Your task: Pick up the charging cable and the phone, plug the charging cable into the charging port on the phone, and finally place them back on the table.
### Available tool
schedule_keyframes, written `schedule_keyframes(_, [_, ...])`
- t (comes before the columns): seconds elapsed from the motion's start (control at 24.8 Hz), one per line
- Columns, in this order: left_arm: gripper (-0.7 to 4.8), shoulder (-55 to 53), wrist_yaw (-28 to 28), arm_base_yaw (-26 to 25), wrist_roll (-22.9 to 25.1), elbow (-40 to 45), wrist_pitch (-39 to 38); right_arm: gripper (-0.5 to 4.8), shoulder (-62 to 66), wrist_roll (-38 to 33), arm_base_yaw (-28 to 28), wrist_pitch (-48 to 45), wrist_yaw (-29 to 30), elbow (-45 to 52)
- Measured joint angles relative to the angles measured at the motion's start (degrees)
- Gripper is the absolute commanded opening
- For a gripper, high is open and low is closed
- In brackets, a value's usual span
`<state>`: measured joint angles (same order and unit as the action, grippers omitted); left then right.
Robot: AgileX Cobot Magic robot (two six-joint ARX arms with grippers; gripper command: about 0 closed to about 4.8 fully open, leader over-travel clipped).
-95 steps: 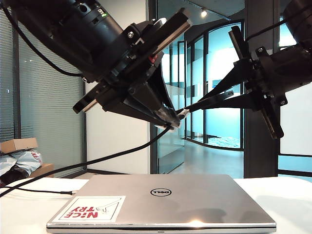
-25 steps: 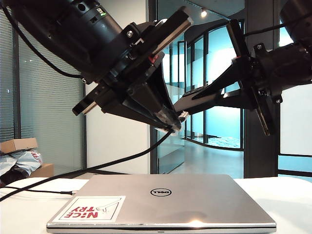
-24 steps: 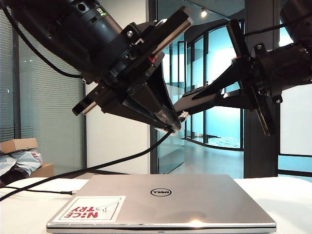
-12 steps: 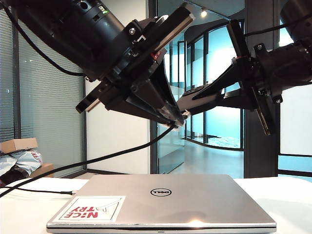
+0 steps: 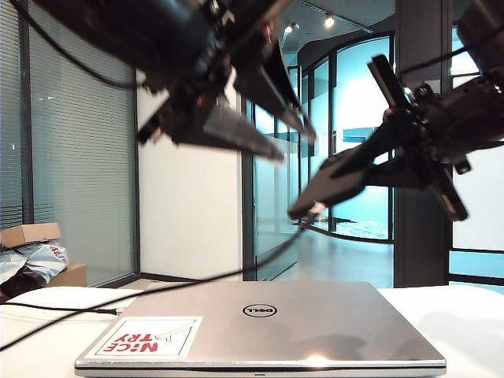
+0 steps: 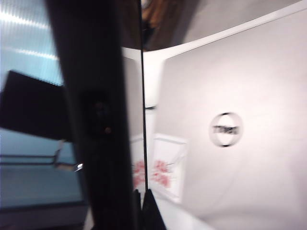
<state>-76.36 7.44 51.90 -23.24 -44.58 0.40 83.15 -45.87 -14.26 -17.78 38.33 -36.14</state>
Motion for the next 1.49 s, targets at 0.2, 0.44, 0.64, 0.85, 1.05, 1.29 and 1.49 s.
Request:
schedule_keyframes(0.2, [-0.06,5.2,0.0,-1.1,8.3,-7.9,-4.1,-0.06,0.0,18.6,7.8,29.5,-6.1,-10.4])
schedule_keyframes(0.44, [-0.06,7.4,-0.2,-6.2,16.3,-14.2,-14.6,-0.06,2.0,35.3,16.4,58.2,-9.3,-22.0])
schedule_keyframes(0.64, [-0.06,8.2,-0.2,-10.5,17.2,-16.2,-19.5,-0.06,12.0,41.4,18.3,68.6,-10.1,-29.4])
schedule_keyframes(0.85, [-0.06,8.6,-0.1,-10.7,19.2,-16.3,-19.5,-0.06,24.5,42.5,17.8,69.0,-11.5,-34.4])
schedule_keyframes(1.05, [-0.05,8.6,-0.1,-10.7,19.6,-16.3,-19.1,1.55,31.6,42.9,17.7,68.1,-13.5,-36.3])
schedule_keyframes(1.29, [-0.06,8.6,-0.1,-10.7,19.6,-16.3,-19.0,2.13,33.2,42.9,17.5,70.2,-17.3,-37.2])
schedule_keyframes(1.49, [-0.06,8.6,-0.1,-10.7,19.6,-16.3,-19.0,2.12,32.4,44.5,17.4,79.4,-24.6,-44.1])
